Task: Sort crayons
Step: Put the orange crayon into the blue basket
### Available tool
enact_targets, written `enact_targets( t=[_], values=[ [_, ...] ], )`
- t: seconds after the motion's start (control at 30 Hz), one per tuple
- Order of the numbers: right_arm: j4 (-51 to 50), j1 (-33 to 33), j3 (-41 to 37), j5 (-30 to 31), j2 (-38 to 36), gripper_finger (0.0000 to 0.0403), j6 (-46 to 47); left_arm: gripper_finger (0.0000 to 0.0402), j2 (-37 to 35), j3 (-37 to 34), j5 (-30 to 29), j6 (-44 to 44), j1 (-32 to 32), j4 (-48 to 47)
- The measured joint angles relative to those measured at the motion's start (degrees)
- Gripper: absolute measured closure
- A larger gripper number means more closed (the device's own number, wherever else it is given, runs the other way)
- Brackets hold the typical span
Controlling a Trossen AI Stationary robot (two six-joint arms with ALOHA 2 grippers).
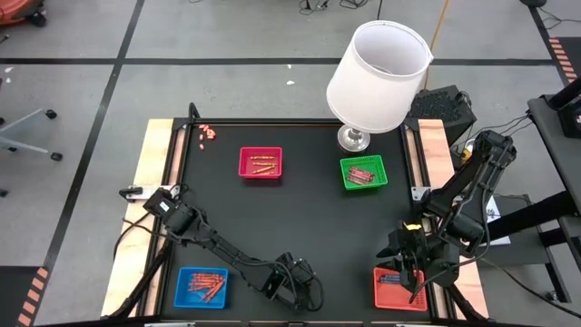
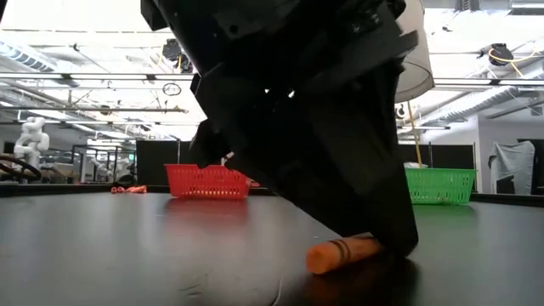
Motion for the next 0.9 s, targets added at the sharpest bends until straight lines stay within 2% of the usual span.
enact_targets(
  t=[0.17,0.27,0.5,0.67,0.9],
  values=[
    [0.0,0.0,0.0,0.0,0.0,0.0287,0.0,0.0374,0.4,0.1,1.0,-0.4,-0.1,-0.4],
    [0.0,0.0,0.0,0.0,0.0,0.0287,0.0,0.0393,0.2,0.1,1.6,-0.4,-0.1,-0.5],
    [0.0,0.0,0.0,0.0,0.0,0.0287,-0.8,0.0395,0.3,2.0,4.1,0.4,1.1,-3.0],
    [0.0,0.0,0.0,0.0,0.0,0.0287,-1.3,0.0397,0.5,4.7,4.9,4.6,2.1,-5.0],
    [0.0,0.0,0.0,0.0,0.0,0.0287,-1.4,0.0398,-2.0,7.3,4.2,5.8,3.5,-7.4]
  ],
)
